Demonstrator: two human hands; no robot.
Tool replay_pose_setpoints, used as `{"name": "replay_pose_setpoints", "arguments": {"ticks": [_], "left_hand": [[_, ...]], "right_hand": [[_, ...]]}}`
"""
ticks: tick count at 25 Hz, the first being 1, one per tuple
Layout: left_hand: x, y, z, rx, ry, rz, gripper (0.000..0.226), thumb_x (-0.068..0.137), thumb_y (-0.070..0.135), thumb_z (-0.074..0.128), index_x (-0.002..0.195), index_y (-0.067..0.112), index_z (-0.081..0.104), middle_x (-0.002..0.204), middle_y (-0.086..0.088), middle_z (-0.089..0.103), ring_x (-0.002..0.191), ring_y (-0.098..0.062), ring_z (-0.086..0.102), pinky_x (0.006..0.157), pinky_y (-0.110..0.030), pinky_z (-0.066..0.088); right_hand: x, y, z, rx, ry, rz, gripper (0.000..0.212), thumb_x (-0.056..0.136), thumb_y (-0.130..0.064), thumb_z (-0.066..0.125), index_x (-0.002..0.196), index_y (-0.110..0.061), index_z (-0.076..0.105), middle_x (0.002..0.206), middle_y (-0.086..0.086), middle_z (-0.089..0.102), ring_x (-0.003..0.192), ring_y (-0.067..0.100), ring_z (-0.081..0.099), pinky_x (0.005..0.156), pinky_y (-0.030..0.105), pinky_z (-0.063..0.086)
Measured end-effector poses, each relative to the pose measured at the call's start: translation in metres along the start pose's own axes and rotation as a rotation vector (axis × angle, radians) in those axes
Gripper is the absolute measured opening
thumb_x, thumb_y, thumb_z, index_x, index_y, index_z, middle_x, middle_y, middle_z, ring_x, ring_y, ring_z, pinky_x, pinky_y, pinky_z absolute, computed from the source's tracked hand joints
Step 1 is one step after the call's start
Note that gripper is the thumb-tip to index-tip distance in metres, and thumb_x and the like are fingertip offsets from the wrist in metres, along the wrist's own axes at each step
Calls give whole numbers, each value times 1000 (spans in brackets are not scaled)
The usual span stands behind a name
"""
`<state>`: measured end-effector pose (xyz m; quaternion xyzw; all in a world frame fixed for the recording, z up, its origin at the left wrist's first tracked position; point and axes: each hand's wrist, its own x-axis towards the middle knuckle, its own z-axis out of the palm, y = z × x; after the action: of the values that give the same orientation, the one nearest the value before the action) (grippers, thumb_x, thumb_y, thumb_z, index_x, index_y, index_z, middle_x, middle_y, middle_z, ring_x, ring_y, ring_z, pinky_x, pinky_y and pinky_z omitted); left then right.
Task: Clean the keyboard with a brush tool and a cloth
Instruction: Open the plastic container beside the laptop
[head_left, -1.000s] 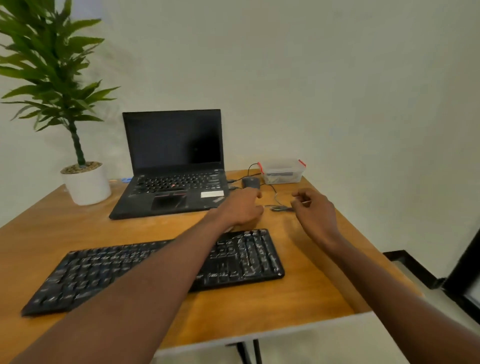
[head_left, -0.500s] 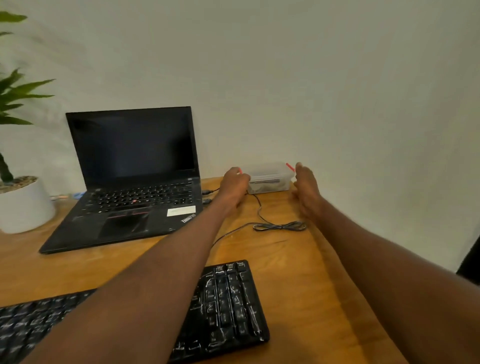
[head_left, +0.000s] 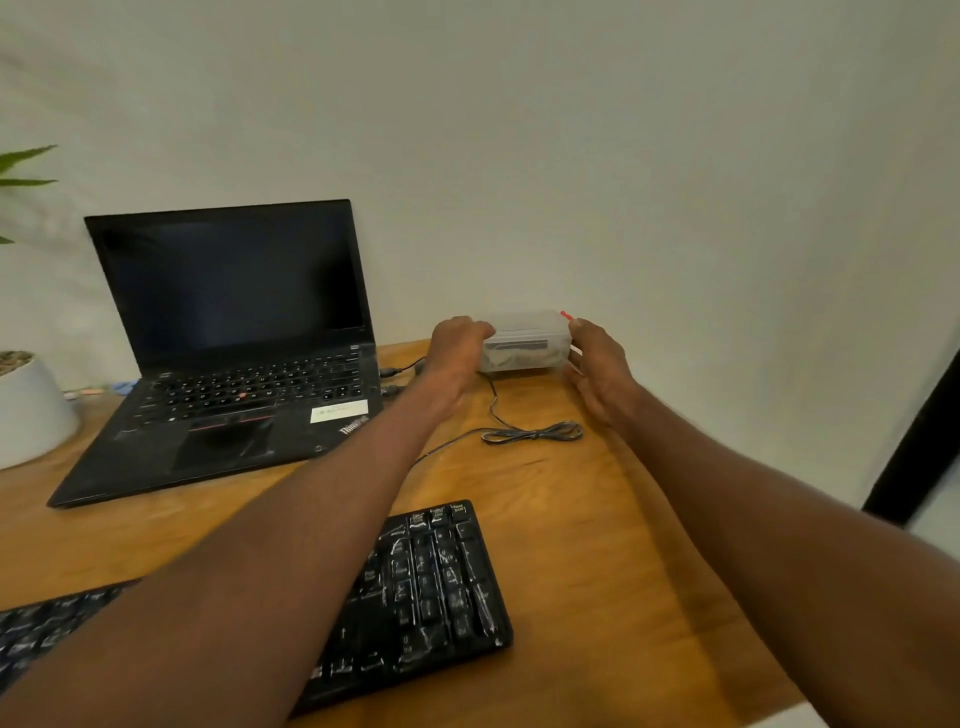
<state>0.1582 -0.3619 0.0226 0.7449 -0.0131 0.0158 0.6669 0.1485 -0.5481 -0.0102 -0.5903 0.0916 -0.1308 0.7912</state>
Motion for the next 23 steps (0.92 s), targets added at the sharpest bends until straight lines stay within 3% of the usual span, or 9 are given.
{"name": "replay_pose_setpoints", "arguments": {"ticks": [2,4,5,7,10,13,18,21,23], "left_hand": [[-41,15,3,-4,7,36,21,95,12,63,78,13,52,83,-4,48,79,-20,45,79,-42,40],[-85,20,8,-10,-11,76,17,97,16,60,82,20,53,88,4,48,80,-13,44,77,-37,33],[-109,19,10,-28,-29,100,4,97,20,60,93,22,60,97,7,54,87,-10,48,79,-35,35],[-149,13,17,-94,-39,148,34,90,28,62,119,11,68,113,3,66,100,-14,60,85,-35,44],[-207,-4,31,-122,12,173,45,87,27,61,132,23,67,118,5,73,109,-14,68,93,-36,59],[-242,-27,42,-91,60,189,56,83,22,58,139,29,61,123,9,72,113,-11,68,100,-41,58],[-255,-47,51,208,155,262,65,93,19,49,157,10,44,159,-9,47,147,-27,45,120,-48,41],[-255,-46,59,289,207,275,58,105,10,48,161,8,35,166,-9,34,148,-28,40,121,-39,37],[-247,-47,61,240,269,286,55,107,14,49,160,9,35,161,-9,37,142,-27,44,117,-36,39]], "right_hand": [[-27,-5,-12,27,4,-38,30,101,-25,63,130,-22,70,123,3,75,110,20,73,90,39,62],[-58,-9,-27,14,35,-105,32,101,-25,64,132,-21,68,125,3,73,112,19,73,89,37,62],[-75,-10,-34,-17,63,-143,32,100,-27,65,132,-22,67,125,2,72,112,19,72,89,37,62],[-111,-11,-48,-87,140,-204,34,98,-32,67,130,-23,66,122,-1,72,112,18,71,91,39,62],[-158,-9,-67,-191,271,-246,33,96,-37,67,127,-25,69,119,-5,72,112,17,69,97,46,60],[-191,-3,-78,-259,295,-245,32,96,-38,67,126,-28,69,118,-9,71,112,14,67,100,48,57],[-211,0,-79,-375,287,-235,33,99,-34,63,131,-24,65,120,-7,68,111,14,65,101,44,57],[-210,0,-78,-415,294,-228,32,101,-32,60,133,-25,63,120,-4,67,109,14,65,97,37,57],[-207,0,-80,-401,312,-224,29,102,-34,60,128,-24,66,117,-5,68,106,12,65,92,33,57]]}}
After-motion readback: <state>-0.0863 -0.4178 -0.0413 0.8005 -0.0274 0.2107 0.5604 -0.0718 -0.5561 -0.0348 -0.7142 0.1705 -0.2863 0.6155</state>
